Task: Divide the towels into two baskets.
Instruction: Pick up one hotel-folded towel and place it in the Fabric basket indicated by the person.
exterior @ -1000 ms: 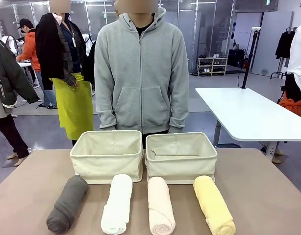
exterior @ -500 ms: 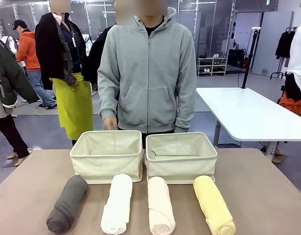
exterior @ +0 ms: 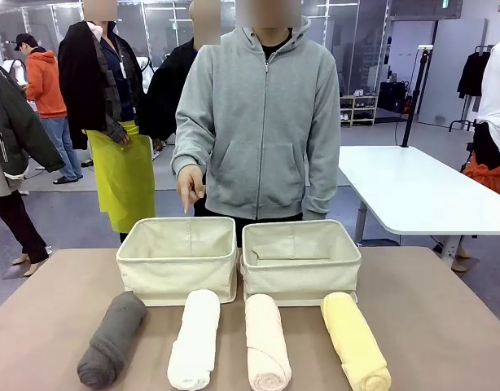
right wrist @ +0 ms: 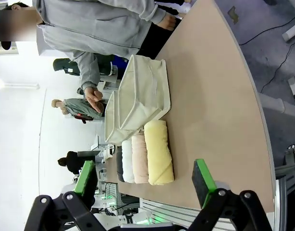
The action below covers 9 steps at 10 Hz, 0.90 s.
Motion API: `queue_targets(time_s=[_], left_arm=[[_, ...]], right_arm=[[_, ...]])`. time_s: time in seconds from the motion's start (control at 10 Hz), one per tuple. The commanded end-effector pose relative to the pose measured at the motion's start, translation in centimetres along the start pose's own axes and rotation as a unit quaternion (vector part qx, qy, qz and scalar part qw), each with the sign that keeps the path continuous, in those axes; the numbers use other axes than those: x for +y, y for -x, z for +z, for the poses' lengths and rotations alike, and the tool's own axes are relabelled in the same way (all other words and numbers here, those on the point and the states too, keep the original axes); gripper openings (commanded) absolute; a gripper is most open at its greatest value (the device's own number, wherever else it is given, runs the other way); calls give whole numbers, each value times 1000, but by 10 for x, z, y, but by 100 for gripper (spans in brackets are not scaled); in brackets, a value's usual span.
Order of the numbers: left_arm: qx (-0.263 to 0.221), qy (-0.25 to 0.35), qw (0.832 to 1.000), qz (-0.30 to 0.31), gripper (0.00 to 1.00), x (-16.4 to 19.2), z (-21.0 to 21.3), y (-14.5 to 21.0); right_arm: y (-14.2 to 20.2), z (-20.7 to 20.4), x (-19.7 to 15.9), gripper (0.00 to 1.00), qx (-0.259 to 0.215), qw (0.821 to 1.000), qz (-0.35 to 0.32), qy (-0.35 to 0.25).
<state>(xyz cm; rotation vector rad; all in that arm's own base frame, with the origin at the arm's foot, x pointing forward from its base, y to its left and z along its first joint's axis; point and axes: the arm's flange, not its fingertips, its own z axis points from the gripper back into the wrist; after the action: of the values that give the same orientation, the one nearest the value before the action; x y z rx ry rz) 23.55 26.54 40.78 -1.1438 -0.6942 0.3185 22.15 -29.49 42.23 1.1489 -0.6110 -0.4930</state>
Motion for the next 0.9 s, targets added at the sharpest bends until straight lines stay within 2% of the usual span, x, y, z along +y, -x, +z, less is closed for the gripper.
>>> queue_targets(time_s=[0.0,0.6,0.7,0.8], left_arm=[[-4,2,1000,0,100,1,3,1],[0,0,1000,0,100,0,0,0],[50,-31,996,-62,100,-34,-1,-1],[88,-62,991,-85,100,-64,-19,1]], right_arm=[[2,2,1,100,-7,1000,0,-7],[2,2,1,100,-7,1000,0,-7],[2,2,1,100,-7,1000,0,-7],[2,2,1,100,-7,1000,0,-7]])
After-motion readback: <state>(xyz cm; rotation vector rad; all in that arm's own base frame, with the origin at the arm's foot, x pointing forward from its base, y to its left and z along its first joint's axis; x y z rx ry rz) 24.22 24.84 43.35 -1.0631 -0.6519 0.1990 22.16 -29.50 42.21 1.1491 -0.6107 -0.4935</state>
